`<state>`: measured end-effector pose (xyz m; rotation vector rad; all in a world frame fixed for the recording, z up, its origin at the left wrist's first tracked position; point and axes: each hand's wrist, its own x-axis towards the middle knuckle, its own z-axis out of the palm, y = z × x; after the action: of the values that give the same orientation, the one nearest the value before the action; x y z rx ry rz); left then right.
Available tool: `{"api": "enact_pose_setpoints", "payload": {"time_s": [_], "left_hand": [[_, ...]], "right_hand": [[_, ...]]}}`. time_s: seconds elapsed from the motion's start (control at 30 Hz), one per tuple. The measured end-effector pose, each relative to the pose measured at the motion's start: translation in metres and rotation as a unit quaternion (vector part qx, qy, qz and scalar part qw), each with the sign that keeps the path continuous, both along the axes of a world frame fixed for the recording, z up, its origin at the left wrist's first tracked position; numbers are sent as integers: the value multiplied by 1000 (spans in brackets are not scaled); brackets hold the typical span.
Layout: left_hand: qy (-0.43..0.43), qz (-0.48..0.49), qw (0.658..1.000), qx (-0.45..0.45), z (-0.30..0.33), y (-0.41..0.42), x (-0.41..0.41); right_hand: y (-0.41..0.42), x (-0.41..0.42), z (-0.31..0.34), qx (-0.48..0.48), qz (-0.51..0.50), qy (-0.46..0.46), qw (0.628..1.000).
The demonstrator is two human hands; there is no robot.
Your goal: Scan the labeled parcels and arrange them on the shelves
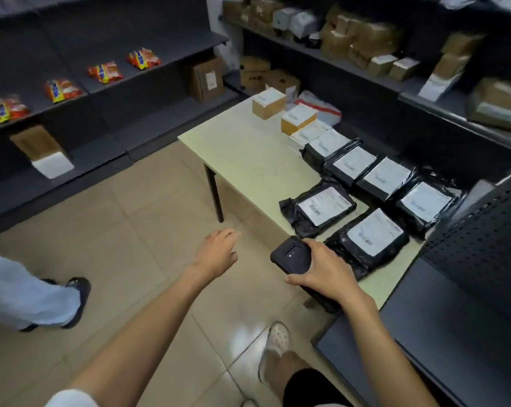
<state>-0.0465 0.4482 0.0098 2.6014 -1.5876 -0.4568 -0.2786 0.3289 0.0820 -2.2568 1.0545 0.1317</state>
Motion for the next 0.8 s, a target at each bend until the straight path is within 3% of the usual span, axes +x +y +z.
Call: {"api": "enact_pose_setpoints", "payload": {"time_s": [0.2,0.43,0.8], "left_hand": [[36,-44,998,-22,-12,-131,70],[12,-106,992,-70,8,-285,150],[28,-189,980,-62,-33,-429,222]], "right_hand": [[-105,73,-9,-2,-65,3,998],[-229,152,4,-18,-129,6,992],[-321,229,-26,12,-224,70,972]]}}
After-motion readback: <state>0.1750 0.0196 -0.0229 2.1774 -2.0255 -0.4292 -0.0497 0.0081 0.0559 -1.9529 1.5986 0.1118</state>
